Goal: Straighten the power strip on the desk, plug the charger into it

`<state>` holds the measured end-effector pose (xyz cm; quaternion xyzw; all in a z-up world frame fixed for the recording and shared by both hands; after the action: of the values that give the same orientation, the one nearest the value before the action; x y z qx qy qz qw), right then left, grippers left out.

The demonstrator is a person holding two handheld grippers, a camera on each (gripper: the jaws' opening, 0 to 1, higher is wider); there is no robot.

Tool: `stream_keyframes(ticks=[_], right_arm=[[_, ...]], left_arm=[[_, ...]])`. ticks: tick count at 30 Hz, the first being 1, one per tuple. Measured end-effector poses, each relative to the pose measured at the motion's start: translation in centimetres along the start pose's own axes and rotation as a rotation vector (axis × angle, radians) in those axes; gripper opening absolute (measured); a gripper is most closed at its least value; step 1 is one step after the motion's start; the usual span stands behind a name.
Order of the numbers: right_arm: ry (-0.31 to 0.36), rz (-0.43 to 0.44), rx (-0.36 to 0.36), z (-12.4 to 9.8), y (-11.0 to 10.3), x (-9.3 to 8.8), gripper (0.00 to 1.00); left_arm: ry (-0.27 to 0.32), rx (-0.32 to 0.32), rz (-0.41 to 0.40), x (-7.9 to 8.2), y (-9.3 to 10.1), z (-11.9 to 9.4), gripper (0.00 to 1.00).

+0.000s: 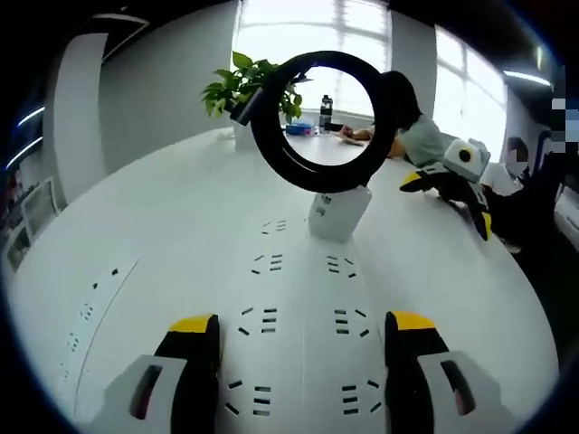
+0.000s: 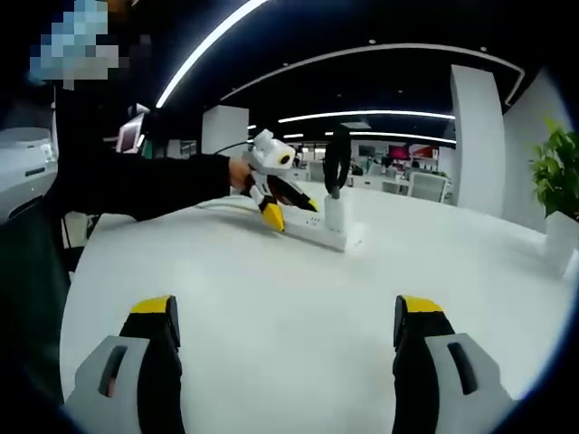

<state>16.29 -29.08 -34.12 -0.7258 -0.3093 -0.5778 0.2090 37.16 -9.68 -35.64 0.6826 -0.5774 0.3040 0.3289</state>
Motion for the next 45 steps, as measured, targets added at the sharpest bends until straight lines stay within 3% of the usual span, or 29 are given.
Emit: stream_keyframes(ticks=[8,20,40,45], right_arm=[[0.005,0.006,0.001,0.0,0.1,0.0,0.98],[0.015,0.01,0.007,0.1,0.2,0.2,0.97],[0.003,-0.016,0.017,0.5,-0.2,1.1,0.97],[0.002,-0.015,0.016,0.5,0.0,1.1,0.97]], left_arm=[[0.015,0.015,-0.012,0.0,-0.1,0.3,0.78],[-0.007,0.056,0.04,-0.3,0.3,0.6,0.8],[0.073,0.047,0.064,0.2,-0.3,0.0,0.76],[0.066,0.051,0.066,0.3,-0.3,0.1,0.75]])
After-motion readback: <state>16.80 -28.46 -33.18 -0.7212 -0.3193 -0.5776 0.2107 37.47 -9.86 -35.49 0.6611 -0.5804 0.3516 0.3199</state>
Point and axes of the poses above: the point that each gripper's makers call its tool centre point, and the gripper's own axes: z roughly forward along the fingers, y roughly to its right, x roughly out of its top, the point moved 4 cm from there along -z, roughly backward along the fingers, and after that the axes turned 1 degree about z, right-handed, at the moved point
